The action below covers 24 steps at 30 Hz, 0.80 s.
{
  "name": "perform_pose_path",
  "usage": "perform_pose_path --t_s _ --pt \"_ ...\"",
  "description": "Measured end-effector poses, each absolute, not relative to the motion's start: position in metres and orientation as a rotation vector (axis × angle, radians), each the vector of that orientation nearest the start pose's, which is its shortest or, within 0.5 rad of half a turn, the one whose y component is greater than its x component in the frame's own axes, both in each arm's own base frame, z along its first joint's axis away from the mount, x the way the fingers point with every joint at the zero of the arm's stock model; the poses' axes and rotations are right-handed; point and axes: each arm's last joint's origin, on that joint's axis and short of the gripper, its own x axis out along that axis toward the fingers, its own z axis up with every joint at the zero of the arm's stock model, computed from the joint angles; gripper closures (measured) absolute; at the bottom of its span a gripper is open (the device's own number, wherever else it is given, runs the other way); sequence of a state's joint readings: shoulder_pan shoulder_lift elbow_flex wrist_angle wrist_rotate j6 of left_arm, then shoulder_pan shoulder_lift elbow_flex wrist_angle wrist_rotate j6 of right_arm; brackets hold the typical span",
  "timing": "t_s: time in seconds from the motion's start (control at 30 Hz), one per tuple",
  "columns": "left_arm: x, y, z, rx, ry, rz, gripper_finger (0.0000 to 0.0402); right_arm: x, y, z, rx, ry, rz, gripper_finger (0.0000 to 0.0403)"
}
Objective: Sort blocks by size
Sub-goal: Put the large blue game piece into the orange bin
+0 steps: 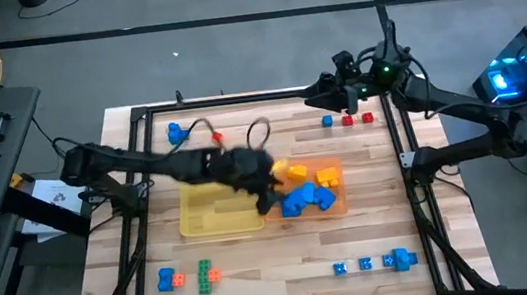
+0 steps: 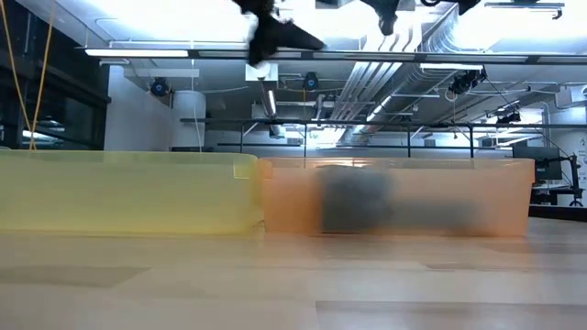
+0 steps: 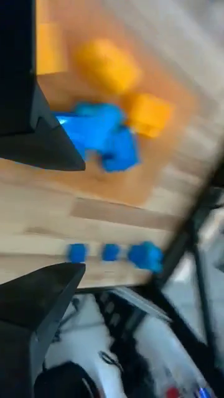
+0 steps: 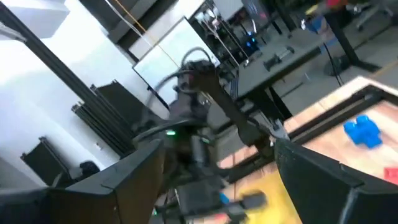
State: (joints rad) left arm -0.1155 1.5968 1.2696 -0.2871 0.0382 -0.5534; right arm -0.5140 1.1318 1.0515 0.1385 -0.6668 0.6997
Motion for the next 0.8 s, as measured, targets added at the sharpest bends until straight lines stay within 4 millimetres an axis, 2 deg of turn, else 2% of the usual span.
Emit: perform_pose_path --t_s 0.13,0.23,0.33,0.53,0.67,0.8 --pt "0.324 -0.087 0.287 -0.549 0.763 0.208 0.0174 0.222 -0.096 0.384 0.684 0.077 0.173 0.0103" --pt "0.295 -0.117 0.276 -0.623 0.885 0.397 0.0175 0.222 -0.086 0.377 0.68 0.157 0.165 0.0103" --pt "0.261 -0.142 0.266 -0.707 1.025 0.58 0.0175 0.225 -0.078 0.368 0.679 0.233 0.108 0.0103" --pt "0.193 -0.18 0.26 -0.821 1.158 0.931 0.0175 0.23 -0.067 0.356 0.691 0.322 -0.014 0.0103" --pt "0.161 -0.202 0.251 -0.874 1.248 1.021 0.0175 0.232 -0.061 0.356 0.702 0.315 -0.05 0.0103" --pt "0.142 -0.215 0.232 -0.908 1.374 1.017 0.0175 0.234 -0.058 0.355 0.724 0.319 -0.043 0.0103"
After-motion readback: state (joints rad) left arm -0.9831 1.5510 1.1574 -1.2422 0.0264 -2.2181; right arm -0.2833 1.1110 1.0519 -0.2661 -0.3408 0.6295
